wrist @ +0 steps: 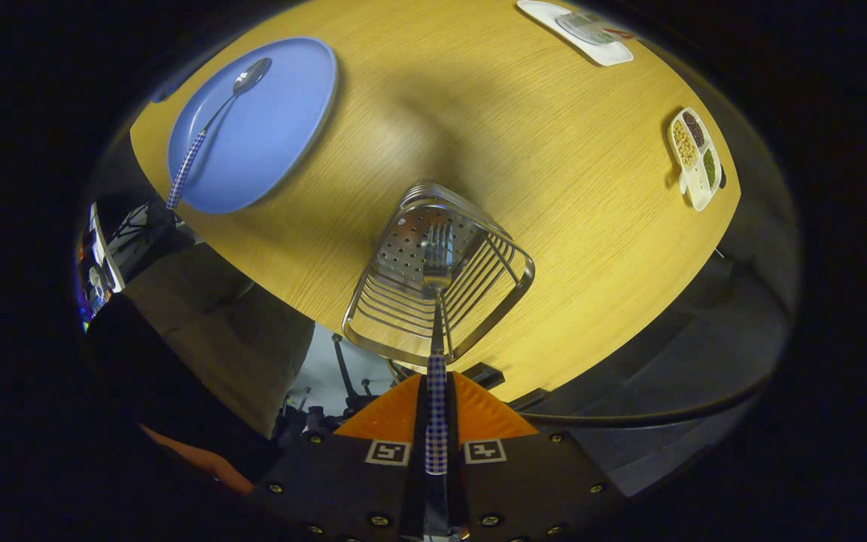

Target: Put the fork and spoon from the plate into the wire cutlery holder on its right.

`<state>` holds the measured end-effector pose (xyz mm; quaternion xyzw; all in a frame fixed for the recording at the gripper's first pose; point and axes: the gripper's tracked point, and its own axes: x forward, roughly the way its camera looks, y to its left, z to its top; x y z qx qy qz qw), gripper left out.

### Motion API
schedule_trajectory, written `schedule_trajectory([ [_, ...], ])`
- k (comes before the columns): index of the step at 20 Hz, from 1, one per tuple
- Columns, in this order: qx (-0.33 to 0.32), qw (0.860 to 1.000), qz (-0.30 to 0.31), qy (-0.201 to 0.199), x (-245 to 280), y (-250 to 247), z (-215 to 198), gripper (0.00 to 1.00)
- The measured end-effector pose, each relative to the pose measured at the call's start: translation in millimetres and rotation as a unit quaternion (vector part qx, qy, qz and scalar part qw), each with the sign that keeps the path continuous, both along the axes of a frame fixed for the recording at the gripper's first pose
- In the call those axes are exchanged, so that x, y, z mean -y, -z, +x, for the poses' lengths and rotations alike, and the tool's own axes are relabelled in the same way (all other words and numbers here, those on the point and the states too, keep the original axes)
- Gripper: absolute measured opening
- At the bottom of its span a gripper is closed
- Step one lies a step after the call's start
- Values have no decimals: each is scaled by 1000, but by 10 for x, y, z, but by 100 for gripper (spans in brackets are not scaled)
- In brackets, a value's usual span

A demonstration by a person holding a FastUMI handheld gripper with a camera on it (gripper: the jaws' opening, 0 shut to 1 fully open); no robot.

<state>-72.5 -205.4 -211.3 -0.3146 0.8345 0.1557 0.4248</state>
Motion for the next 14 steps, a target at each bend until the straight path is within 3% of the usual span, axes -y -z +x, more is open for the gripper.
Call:
schedule_trajectory([
  [2, 7, 1000, 7, 3, -1, -6, 6, 14],
  [3, 11, 1000, 12, 6, 3, -14, 19, 24],
  [4, 11, 1000, 16, 14, -3, -54, 7, 27],
  [10, 40, 998, 26, 34, -21, -195, 45, 34],
  [14, 108, 992, 33, 61, -73, -481, 52, 40],
])
